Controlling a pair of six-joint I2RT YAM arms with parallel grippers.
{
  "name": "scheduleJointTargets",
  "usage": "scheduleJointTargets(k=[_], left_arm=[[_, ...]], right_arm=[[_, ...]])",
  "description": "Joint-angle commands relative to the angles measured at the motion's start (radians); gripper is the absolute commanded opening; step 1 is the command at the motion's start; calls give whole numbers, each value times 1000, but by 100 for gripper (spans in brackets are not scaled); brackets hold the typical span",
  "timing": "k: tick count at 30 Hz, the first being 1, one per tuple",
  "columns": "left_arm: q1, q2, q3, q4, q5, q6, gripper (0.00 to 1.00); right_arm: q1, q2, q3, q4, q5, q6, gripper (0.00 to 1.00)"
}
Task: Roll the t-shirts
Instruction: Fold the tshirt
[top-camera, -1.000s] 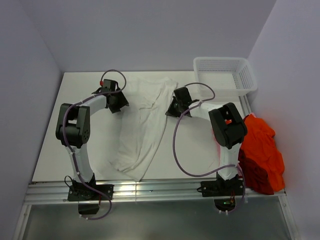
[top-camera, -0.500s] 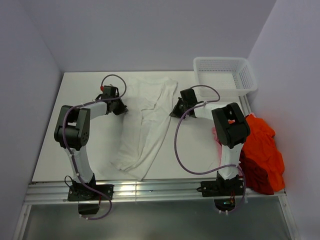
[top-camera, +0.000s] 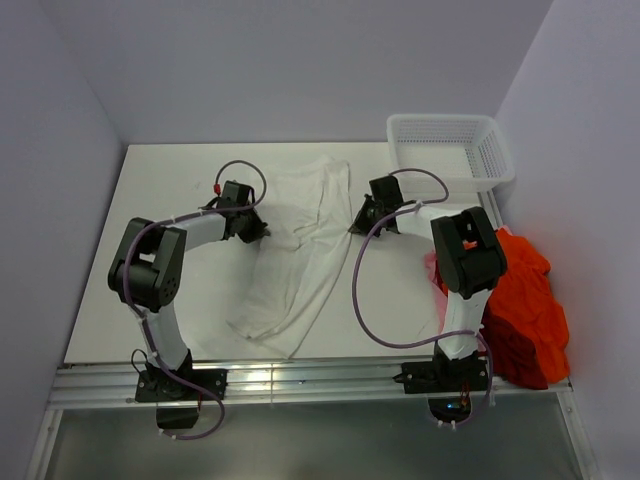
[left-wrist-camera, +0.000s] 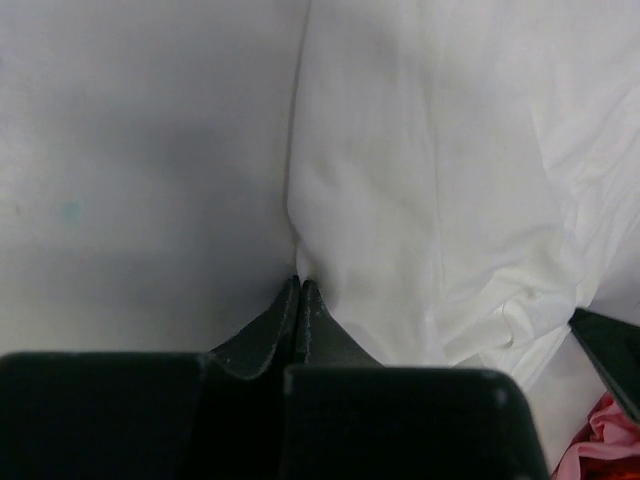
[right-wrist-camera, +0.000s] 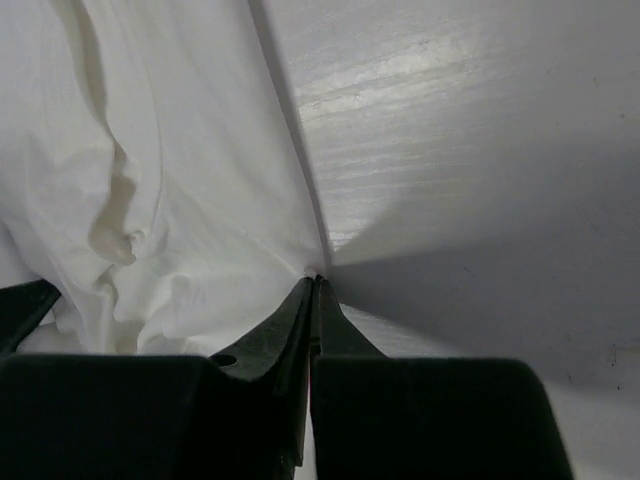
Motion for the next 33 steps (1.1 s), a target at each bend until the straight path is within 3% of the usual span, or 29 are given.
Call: scheduleJointTargets(k=[1, 11, 19, 20, 22, 23, 24, 25, 27, 33], left_arm=[[33, 68, 82, -53, -41, 34, 0], [118, 232, 305, -105, -29, 69, 0], [133, 294, 369, -79, -5, 54, 0], [133, 297, 377, -79, 2, 57, 4], [136, 295, 389, -97, 11, 73, 11], [139, 289, 386, -102, 14, 80, 30], [144, 279, 379, -107, 9, 81, 42], [147, 248, 353, -107, 8, 87, 48], [158, 188, 327, -116, 0, 90, 60], [170, 7, 209, -163, -37, 117, 67]], right_arm=[[-13, 29, 63, -36, 2, -32, 2], [-13, 162, 273, -102, 20, -34, 1], [-15, 308, 519, -205, 25, -38, 6], [-18, 311, 527, -208, 16, -43, 9], [-25, 285, 498, -182, -4, -45, 28], [-27, 258, 475, -162, -7, -52, 35], [-32, 232, 450, -126, -7, -57, 47], [-32, 183, 415, -116, -7, -63, 51], [-32, 144, 395, -124, -13, -77, 52], [-16, -89, 194, -98, -30, -100, 53]])
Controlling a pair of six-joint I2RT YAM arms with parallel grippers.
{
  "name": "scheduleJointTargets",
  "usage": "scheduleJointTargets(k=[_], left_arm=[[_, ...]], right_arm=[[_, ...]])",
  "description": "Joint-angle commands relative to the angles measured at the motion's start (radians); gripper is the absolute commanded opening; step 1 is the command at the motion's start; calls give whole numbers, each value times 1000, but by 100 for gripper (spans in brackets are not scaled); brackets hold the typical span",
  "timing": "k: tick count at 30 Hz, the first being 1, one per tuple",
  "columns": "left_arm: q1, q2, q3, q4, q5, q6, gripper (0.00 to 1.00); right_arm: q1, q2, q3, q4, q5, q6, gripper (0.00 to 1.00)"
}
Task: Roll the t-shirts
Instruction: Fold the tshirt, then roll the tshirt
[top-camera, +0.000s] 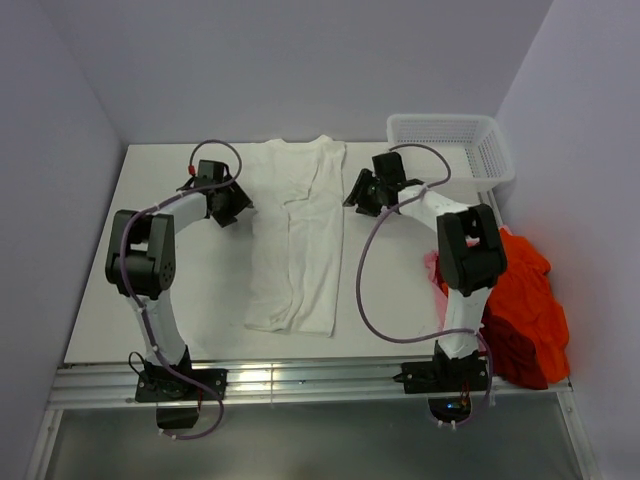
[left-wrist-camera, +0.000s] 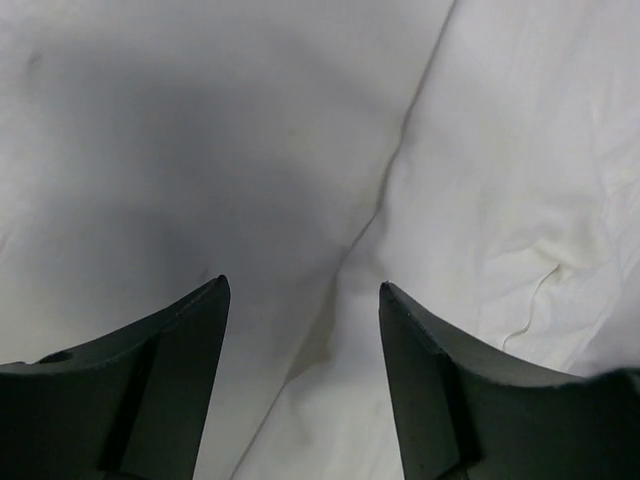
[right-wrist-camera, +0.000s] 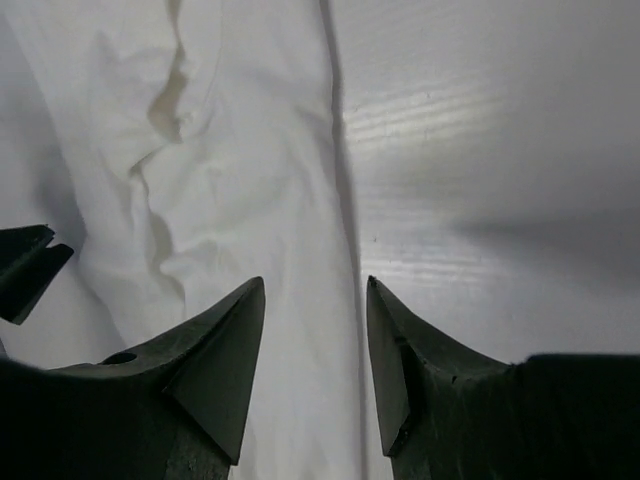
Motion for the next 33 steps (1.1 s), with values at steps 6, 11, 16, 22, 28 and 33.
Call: scheduleJointTargets(k=[6, 11, 16, 22, 28, 33], left_arm=[[-31, -358, -325, -42, -6, 21, 65], [-77, -454, -505, -66, -9, 22, 61], [-123, -516, -617, -50, -15, 12, 61], [-166, -643, -711, -68, -16, -1, 60], [-238, -747, -798, -85, -18, -41, 58], [-284, -813, -840, -111, -10, -65, 57]], right_arm=[[83, -368, -360, 65, 10, -19, 49], [184, -490, -593, 121, 53, 34, 48], [310, -539, -710, 170, 90, 100, 48], [401, -527, -748, 184, 112, 149, 47], [429, -556, -837, 231, 93, 183, 22], [434, -632, -896, 195, 124, 186, 0]])
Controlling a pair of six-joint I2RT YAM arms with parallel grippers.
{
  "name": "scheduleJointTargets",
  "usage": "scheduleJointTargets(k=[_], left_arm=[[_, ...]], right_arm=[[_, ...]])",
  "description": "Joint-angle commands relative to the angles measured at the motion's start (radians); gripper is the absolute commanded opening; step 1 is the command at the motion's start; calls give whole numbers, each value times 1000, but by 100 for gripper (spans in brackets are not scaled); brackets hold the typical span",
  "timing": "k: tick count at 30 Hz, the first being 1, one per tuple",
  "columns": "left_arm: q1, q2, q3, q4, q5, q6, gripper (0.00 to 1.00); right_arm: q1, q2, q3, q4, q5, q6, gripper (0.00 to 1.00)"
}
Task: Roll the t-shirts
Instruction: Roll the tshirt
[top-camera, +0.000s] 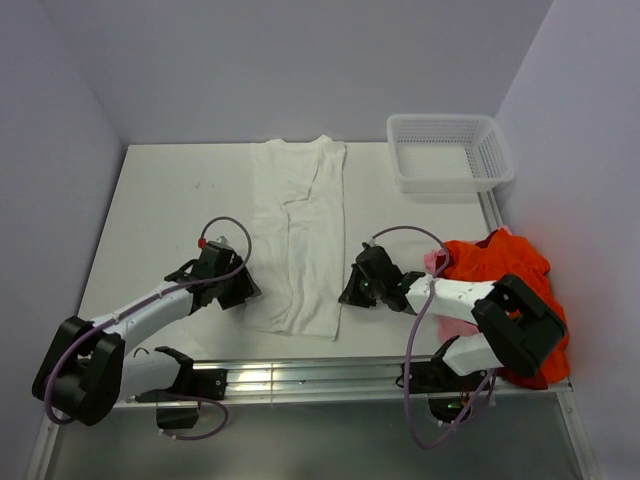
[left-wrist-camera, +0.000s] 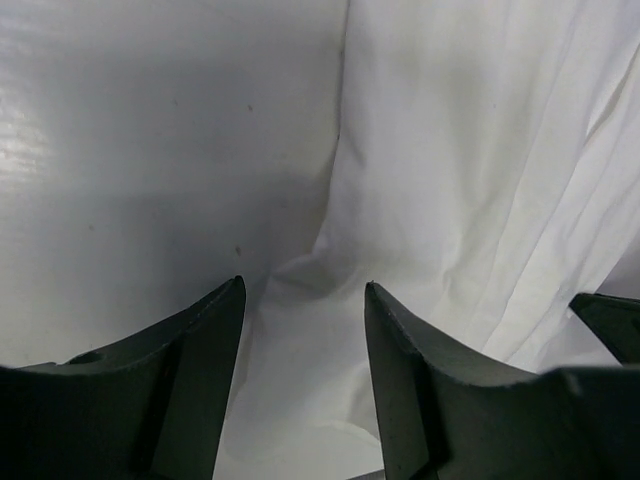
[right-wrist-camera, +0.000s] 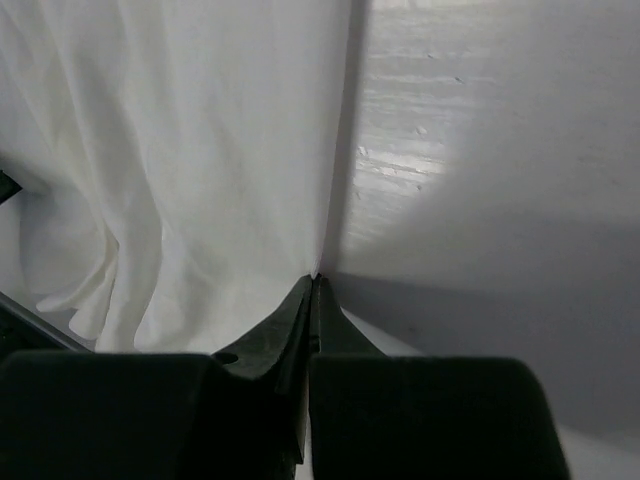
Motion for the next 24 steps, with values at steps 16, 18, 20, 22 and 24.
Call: scheduleJointTargets(k=[16, 18, 20, 22, 24], left_arm=[[-218, -160, -54, -166, -38, -186, 47], [-254, -180, -60, -189, -78, -217, 36], [-296, -202, -62, -221, -110, -244, 25], [-311, -219, -64, -246, -121, -266, 17], [-330, -223, -64, -273, -127, -287, 9]], right_arm=[[32, -286, -144, -59, -16, 17, 41], [46, -316, -156, -64, -21, 25, 41], [71, -313, -156, -75, -18, 32, 41], [84, -285, -149, -81, -16, 38, 40], [110, -252, -136, -89, -7, 48, 38]])
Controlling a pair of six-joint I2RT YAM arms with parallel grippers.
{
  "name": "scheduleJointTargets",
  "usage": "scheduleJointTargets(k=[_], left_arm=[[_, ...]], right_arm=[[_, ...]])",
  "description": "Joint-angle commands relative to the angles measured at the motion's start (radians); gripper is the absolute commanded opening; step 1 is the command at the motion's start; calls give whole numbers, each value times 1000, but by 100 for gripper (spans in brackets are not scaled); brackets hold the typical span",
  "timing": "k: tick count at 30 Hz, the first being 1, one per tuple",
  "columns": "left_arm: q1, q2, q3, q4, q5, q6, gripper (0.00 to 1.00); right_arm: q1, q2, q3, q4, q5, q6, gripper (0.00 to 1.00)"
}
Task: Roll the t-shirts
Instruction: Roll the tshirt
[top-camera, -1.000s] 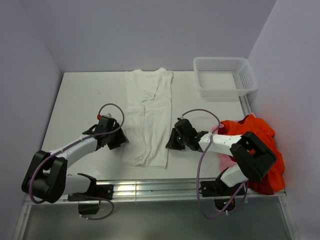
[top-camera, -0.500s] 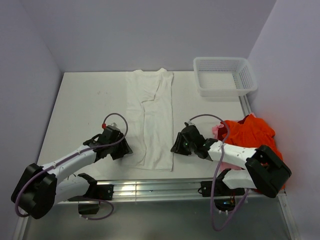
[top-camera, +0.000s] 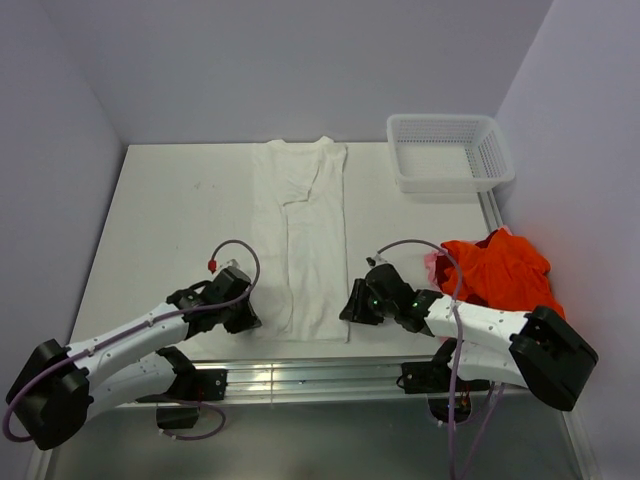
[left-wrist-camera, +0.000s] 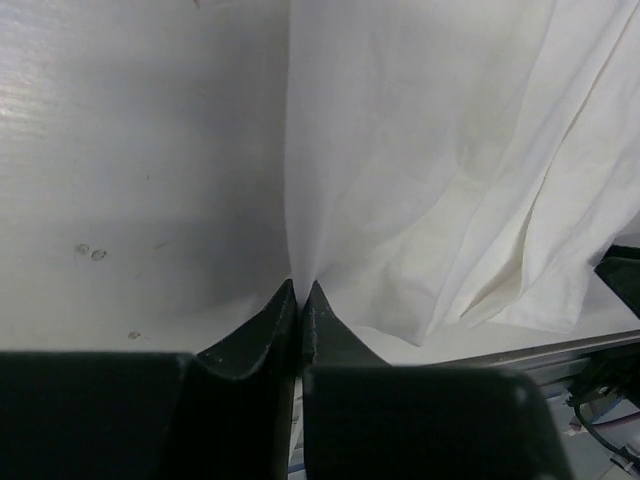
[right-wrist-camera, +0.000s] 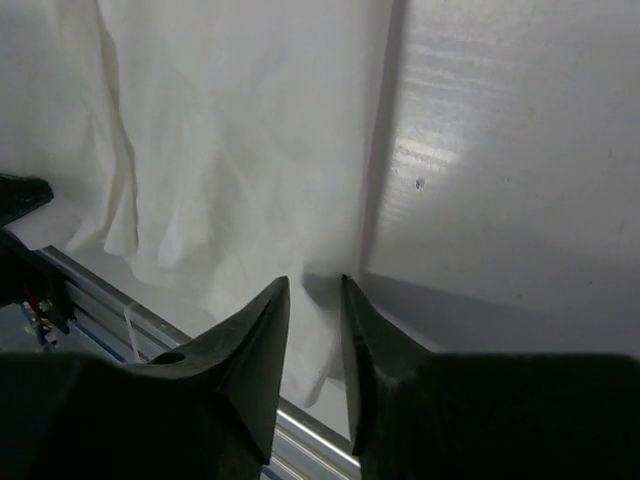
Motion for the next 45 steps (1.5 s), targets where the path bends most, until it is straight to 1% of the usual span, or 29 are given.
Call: scheduleJointTargets(k=[1, 3, 4, 5, 7, 9, 12, 13, 14, 15, 16, 18, 20, 21, 24, 26, 27, 29, 30, 32, 35, 36, 38, 39, 41, 42, 44, 45], left_arm=[[-32, -23, -5, -71, -45, -65, 8], [-57, -23, -5, -95, -65, -84, 8], [-71, -24, -5, -103, -71, -91, 8], [-77, -24, -2, -110, -76, -97, 8], [-98, -23, -1, -133, -93, -114, 9], [-111, -20, -4, -144, -99, -128, 12], [-126, -12, -17, -144, -97, -140, 18], [-131, -8, -17, -147, -99, -144, 29], [-134, -6, -16, -155, -104, -151, 34], [-135, -5, -14, -160, -108, -155, 41], [-141, -5, -10, -170, -116, -158, 43], [-146, -11, 4, -189, -123, -167, 46], [-154, -31, 21, -204, -122, -169, 51], [-158, -41, 27, -207, -119, -169, 56], [-180, -83, 59, -258, -136, -189, 57], [-189, -106, 75, -278, -153, -194, 57], [-189, -113, 76, -285, -157, -195, 58], [-189, -129, 49, -255, -151, -191, 62], [-189, -133, 32, -212, -148, -198, 64], [-189, -159, -22, -177, -140, -232, 69], [-190, -211, -66, -167, -169, -284, 77], [-190, -227, -74, -169, -188, -292, 80], [-190, -282, -91, -195, -206, -324, 84], [-190, -303, -97, -207, -222, -333, 90], [-190, -371, -108, -248, -240, -356, 93], [-189, -391, -111, -258, -245, -362, 95], [-189, -457, -126, -262, -254, -362, 95], [-190, -474, -134, -259, -254, -359, 92]], right_arm=[[38, 41, 23, -23, 24, 24, 33], [61, 65, 37, -55, 45, 27, 24], [64, 66, 36, -73, 70, 27, 14], [65, 64, 31, -81, 79, 28, 10], [64, 35, 22, -97, 96, 34, 5], [65, 12, 11, -118, 113, 34, 5], [65, -20, 7, -140, 108, 22, 9], [65, -33, 8, -149, 105, 19, 18], [65, -37, 11, -152, 104, 14, 21], [67, -45, 11, -155, 104, 13, 23], [67, -54, 13, -158, 102, 10, 27], [65, -82, 23, -172, 98, 10, 29], [71, -108, 46, -184, 90, 4, 30], [76, -115, 56, -190, 85, 4, 30], [110, -111, 108, -199, 85, 5, 32], [143, -90, 155, -201, 92, 10, 35], [157, -58, 171, -198, 95, 13, 44], [200, -24, 210, -170, 104, 20, 45], [214, -2, 221, -157, 108, 28, 45], [261, 64, 257, -103, 116, 47, 45], [301, 165, 312, -40, 121, 67, 40], [320, 191, 329, -20, 113, 70, 34], [334, 272, 378, 21, 101, 74, 28], [346, 300, 395, 32, 95, 76, 22], [354, 372, 433, 75, 76, 83, 16], [357, 392, 445, 89, 61, 88, 10], [364, 433, 473, 129, 38, 93, 8], [366, 466, 482, 136, 27, 94, 8]])
